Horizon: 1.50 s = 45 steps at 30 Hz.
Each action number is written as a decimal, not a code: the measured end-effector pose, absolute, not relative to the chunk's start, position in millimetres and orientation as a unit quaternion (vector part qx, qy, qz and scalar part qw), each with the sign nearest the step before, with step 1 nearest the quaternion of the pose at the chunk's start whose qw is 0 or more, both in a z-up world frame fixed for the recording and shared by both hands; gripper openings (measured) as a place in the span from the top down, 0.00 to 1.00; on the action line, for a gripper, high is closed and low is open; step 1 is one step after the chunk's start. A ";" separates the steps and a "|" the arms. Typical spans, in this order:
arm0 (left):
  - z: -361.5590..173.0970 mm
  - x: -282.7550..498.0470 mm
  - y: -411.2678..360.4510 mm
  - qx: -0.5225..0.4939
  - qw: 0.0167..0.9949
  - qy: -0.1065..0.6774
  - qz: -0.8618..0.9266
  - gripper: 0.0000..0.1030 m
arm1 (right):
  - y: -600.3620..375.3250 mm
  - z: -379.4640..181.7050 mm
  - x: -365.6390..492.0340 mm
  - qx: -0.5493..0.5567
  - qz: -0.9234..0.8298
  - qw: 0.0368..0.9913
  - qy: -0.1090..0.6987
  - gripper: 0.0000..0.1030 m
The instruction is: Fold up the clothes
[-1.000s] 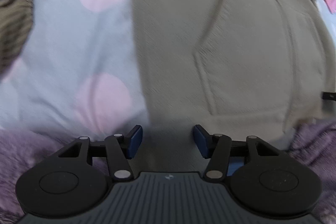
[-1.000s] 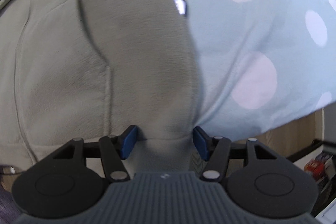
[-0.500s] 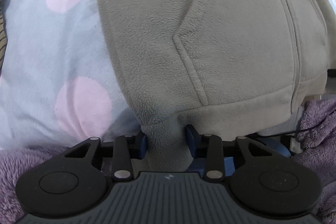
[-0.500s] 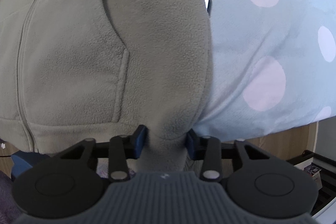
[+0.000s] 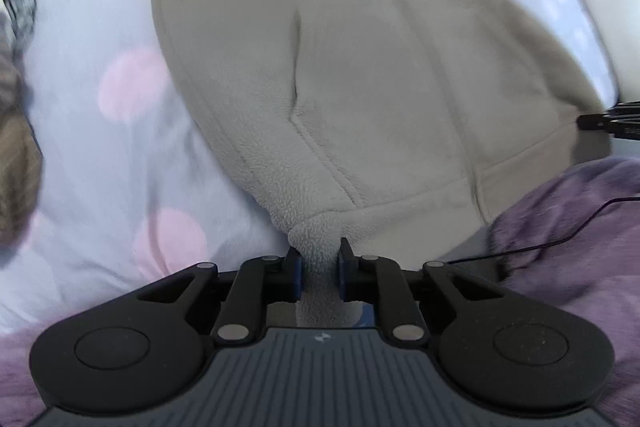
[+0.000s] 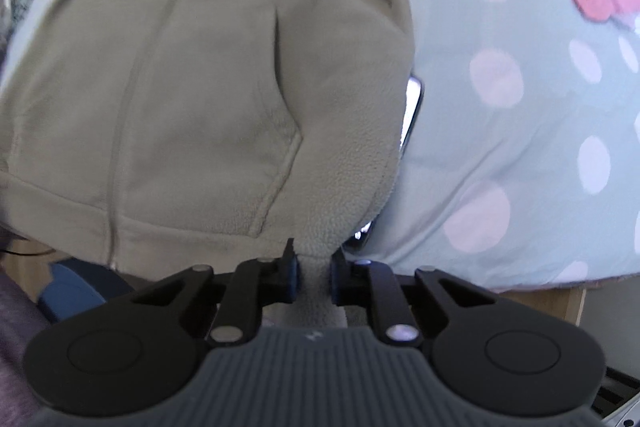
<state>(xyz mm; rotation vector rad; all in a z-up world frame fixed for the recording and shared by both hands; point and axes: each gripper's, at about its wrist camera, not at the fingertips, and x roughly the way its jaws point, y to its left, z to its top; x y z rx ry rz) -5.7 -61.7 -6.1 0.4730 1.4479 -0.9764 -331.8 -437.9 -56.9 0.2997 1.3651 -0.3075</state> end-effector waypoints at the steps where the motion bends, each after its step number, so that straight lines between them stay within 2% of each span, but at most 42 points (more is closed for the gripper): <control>1: 6.3 3.3 -59.3 0.201 0.623 0.621 -0.431 0.87 | -438.0 -45.0 -325.3 0.135 -0.141 0.763 0.616 0.85; 9: 116.8 56.5 -71.8 0.146 0.691 0.538 -0.461 0.87 | -458.5 79.1 -295.0 0.106 -0.159 0.842 0.505 0.85; 13: 126.9 83.0 -110.0 0.111 0.723 0.510 -0.453 0.87 | -474.1 125.0 -260.8 0.101 -0.173 0.873 0.445 0.85; 19: 119.2 159.8 -162.6 0.069 0.746 0.514 -0.419 0.87 | -510.1 153.1 -183.8 0.109 -0.193 0.892 0.395 0.85; 25: 83.0 233.8 -198.9 0.044 0.753 0.539 -0.376 0.87 | -560.7 138.7 -101.5 0.112 -0.214 0.884 0.402 0.85; 35: 11.2 304.9 -251.6 0.031 0.745 0.569 -0.346 0.85 | -615.9 38.9 -11.2 0.130 -0.235 0.855 0.443 0.85; 37: 4.1 308.1 -256.0 0.047 0.751 0.565 -0.339 0.81 | -624.3 24.4 -0.8 0.137 -0.237 0.851 0.448 0.83; 38: 0.9 309.4 -258.0 0.055 0.754 0.562 -0.335 0.76 | -627.2 19.6 2.1 0.139 -0.239 0.851 0.447 0.83; 39: -0.4 309.0 -259.8 0.068 0.760 0.555 -0.332 0.73 | -629.3 16.5 3.7 0.142 -0.242 0.852 0.443 0.79; 42: 5.4 303.0 -261.1 0.085 0.774 0.534 -0.330 0.71 | -632.7 11.0 8.1 0.145 -0.245 0.854 0.435 0.72; 45: 17.7 294.5 -257.4 0.086 0.791 0.511 -0.325 0.71 | -629.8 12.3 10.4 0.137 -0.248 0.857 0.431 0.71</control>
